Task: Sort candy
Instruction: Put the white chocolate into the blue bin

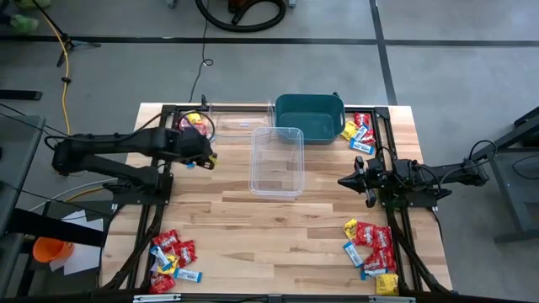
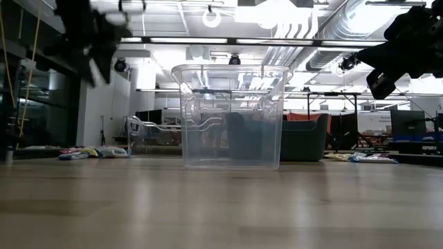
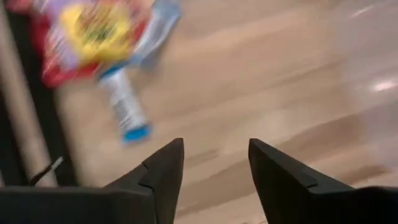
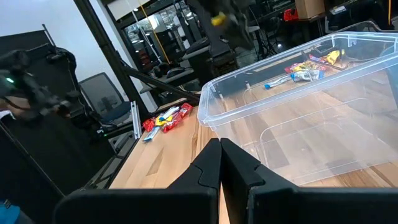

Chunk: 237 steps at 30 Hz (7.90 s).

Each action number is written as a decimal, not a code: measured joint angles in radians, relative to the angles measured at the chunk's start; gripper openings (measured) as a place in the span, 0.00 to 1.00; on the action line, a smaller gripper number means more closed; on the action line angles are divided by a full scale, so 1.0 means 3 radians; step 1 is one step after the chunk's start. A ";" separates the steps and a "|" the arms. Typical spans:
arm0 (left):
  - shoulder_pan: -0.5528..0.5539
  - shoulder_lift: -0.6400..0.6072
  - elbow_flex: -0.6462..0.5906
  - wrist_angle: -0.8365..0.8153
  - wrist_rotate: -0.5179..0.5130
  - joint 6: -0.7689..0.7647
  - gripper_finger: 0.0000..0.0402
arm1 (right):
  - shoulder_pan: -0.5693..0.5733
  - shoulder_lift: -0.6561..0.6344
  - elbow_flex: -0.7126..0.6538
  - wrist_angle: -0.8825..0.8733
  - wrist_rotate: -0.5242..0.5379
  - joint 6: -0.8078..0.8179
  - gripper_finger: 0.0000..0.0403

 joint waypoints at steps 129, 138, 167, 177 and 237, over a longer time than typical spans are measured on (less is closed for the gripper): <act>0.0029 -0.0270 -0.0787 0.5585 0.1162 0.2583 0.00 | -0.0004 0.0001 0.0000 0.0029 0.0190 -0.0108 0.00; 0.0029 -0.0270 -0.0787 0.5584 0.1163 0.2512 0.00 | -0.0006 0.0000 0.0001 0.1498 0.1780 0.1377 0.00; 0.0319 0.0532 0.0133 0.4815 0.1524 0.3074 0.00 | -0.0192 0.2136 0.2049 0.1273 0.1544 -0.0683 0.00; 0.0698 0.1796 0.1516 0.3900 0.1363 0.3473 0.00 | -0.0226 0.2335 0.2591 0.0644 0.1596 -0.0771 0.00; 0.0660 -0.0828 -0.0484 0.2283 0.0296 0.2378 0.49 | -0.0226 0.2361 0.2641 0.0432 0.1836 -0.0836 0.00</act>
